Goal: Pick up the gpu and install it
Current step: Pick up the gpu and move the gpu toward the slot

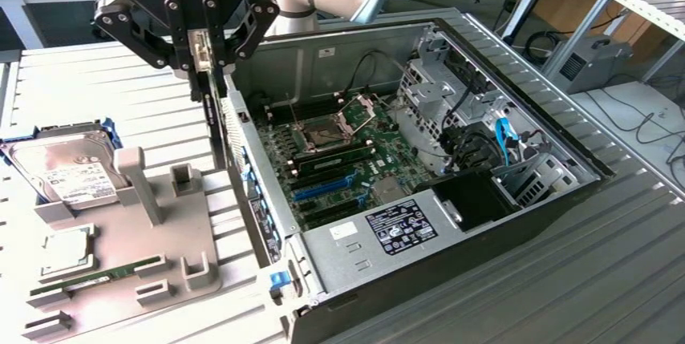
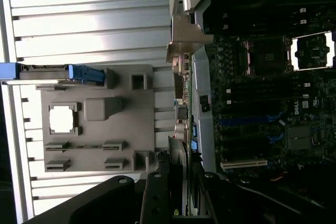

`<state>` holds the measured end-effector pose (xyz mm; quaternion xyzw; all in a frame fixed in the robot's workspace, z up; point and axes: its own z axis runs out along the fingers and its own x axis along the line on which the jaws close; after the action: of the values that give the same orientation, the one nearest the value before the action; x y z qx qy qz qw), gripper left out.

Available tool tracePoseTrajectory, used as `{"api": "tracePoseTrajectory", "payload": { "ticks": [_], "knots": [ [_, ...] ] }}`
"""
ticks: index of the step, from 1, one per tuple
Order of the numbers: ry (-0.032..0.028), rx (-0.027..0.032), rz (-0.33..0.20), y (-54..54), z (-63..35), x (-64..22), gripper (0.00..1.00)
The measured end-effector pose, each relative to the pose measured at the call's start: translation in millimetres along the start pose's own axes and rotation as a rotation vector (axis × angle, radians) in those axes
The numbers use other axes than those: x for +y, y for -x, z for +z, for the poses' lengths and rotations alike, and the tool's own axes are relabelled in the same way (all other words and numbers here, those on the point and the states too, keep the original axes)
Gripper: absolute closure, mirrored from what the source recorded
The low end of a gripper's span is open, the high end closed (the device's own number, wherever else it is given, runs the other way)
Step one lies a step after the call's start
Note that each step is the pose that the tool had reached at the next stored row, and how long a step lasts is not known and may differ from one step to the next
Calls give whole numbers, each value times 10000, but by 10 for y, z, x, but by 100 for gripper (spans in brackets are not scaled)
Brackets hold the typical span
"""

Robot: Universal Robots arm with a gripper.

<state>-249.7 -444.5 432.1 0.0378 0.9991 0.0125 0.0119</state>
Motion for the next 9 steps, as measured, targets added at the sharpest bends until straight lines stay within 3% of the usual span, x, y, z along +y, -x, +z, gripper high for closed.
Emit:
{"api": "tracePoseTrajectory", "payload": {
  "ticks": [9],
  "knots": [
    [-5, 0, 0, 49, 7, 4, 74]
  ]
}}
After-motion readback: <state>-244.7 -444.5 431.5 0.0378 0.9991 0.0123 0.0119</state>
